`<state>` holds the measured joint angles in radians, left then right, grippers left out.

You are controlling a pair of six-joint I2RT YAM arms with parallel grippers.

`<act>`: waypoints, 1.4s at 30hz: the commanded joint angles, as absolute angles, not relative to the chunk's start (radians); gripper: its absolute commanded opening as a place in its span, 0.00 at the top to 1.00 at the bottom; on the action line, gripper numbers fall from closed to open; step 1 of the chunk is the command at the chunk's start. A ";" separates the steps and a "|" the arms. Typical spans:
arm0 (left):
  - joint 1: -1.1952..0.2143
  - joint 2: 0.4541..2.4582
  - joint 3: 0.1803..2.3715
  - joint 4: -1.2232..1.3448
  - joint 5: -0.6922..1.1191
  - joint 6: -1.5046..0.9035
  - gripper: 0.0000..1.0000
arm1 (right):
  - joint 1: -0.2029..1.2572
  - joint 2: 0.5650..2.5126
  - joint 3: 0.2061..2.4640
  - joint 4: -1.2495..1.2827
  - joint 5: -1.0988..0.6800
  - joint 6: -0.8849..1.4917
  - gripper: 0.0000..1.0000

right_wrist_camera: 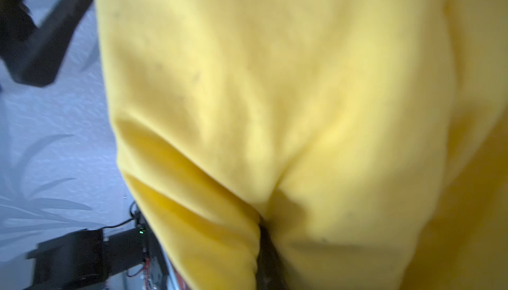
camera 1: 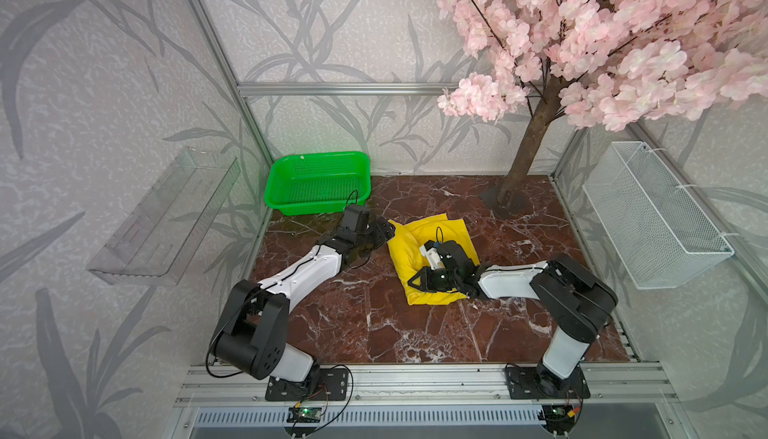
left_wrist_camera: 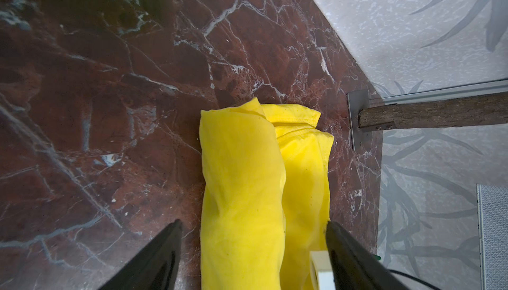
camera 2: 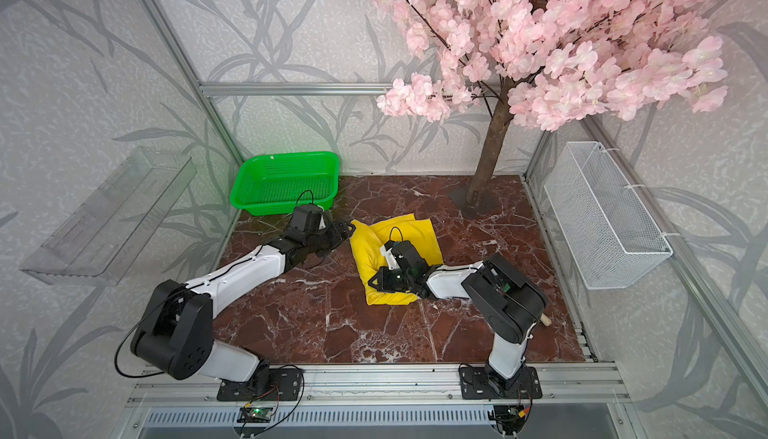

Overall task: Roll up the shorts
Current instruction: Roll the shorts at the center of the board.

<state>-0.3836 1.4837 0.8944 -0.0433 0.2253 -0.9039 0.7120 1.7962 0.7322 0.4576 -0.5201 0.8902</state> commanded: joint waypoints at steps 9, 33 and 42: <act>-0.380 1.696 0.789 0.410 0.393 -0.910 0.14 | 0.660 1.927 0.604 0.864 -0.672 1.141 1.00; -0.337 1.785 0.724 0.528 0.407 -1.039 1.00 | 0.649 1.715 0.934 -0.338 -0.440 0.470 1.00; -0.422 1.370 0.360 0.558 0.083 -1.201 1.00 | 0.691 1.801 1.218 -0.689 0.047 0.215 1.00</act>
<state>-0.4026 1.4715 0.4232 0.6125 0.2405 -1.1717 0.7345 1.7710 1.1969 -0.4423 -0.2825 0.3241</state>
